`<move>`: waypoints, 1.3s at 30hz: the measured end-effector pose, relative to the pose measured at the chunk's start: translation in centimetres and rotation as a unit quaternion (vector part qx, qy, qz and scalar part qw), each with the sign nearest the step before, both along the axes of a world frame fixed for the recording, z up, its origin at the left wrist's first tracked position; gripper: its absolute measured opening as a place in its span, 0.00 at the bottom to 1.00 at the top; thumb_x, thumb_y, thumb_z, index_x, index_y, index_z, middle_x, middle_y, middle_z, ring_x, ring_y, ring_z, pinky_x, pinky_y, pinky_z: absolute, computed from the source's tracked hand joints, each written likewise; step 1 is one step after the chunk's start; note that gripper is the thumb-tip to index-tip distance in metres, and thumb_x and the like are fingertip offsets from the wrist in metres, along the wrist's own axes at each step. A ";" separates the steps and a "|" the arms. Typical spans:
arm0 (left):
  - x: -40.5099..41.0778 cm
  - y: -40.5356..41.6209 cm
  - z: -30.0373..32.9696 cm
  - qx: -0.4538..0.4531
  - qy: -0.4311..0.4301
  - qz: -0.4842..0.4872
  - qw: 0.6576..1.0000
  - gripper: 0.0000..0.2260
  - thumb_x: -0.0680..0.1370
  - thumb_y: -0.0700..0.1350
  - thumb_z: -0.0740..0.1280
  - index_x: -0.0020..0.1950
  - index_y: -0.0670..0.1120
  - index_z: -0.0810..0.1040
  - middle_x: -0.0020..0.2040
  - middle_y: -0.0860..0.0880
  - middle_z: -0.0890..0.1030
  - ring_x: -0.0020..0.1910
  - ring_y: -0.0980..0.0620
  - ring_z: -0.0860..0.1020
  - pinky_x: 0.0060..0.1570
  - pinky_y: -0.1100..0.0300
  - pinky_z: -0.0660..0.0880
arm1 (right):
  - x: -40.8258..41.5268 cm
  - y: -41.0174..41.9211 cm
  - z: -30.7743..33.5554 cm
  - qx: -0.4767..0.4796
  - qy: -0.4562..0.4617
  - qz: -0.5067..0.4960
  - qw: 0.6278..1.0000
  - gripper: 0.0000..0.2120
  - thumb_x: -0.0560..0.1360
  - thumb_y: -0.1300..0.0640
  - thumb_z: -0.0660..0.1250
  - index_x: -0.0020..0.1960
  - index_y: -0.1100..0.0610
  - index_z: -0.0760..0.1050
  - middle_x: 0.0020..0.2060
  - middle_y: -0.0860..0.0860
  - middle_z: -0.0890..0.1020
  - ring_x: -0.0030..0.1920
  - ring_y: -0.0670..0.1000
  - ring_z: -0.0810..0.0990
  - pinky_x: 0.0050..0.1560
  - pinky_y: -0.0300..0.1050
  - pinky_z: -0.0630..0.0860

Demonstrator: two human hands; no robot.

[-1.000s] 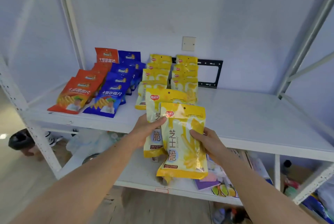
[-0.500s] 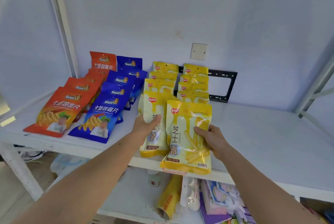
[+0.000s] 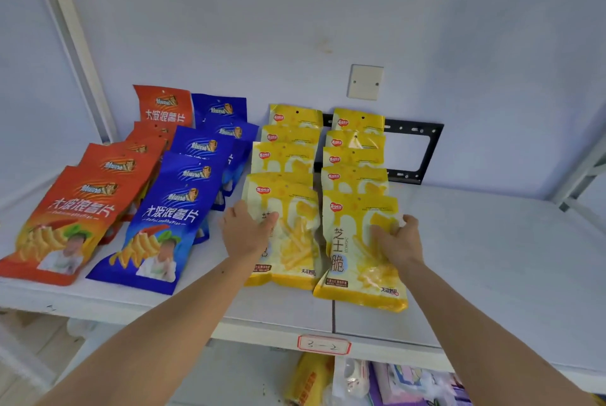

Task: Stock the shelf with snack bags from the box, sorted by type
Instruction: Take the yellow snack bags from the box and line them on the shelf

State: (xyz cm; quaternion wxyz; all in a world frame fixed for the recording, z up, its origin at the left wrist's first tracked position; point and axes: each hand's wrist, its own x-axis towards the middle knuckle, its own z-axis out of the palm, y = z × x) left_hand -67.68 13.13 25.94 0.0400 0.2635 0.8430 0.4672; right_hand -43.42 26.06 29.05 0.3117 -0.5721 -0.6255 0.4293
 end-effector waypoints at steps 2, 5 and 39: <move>0.7 -0.3 0.1 -0.027 0.110 0.016 0.993 0.31 0.73 0.59 0.70 0.67 0.39 0.69 0.64 0.40 0.72 0.64 0.41 0.69 0.60 0.49 0.68 | -0.4 -0.4 -0.4 0.060 -0.068 -0.009 0.996 0.40 0.73 0.50 0.71 0.77 0.57 0.54 0.73 0.58 0.61 0.73 0.60 0.61 0.71 0.56 0.62; 1.6 -0.4 0.3 -0.056 0.194 -0.045 0.978 0.33 0.78 0.61 0.62 0.74 0.41 0.63 0.74 0.40 0.64 0.73 0.41 0.61 0.70 0.46 0.61 | -0.8 -1.6 -0.8 0.185 -0.158 0.025 0.970 0.38 0.73 0.46 0.70 0.76 0.58 0.57 0.73 0.57 0.62 0.73 0.60 0.58 0.72 0.55 0.58; 1.7 -2.2 -4.0 -0.219 0.415 -0.259 0.845 0.31 0.78 0.69 0.43 0.78 0.56 0.55 0.80 0.47 0.54 0.78 0.39 0.51 0.70 0.33 0.57 | 0.6 -3.5 -6.1 0.369 -0.358 0.202 0.834 0.34 0.75 0.28 0.48 0.74 0.45 0.63 0.75 0.51 0.64 0.75 0.58 0.60 0.68 0.64 0.66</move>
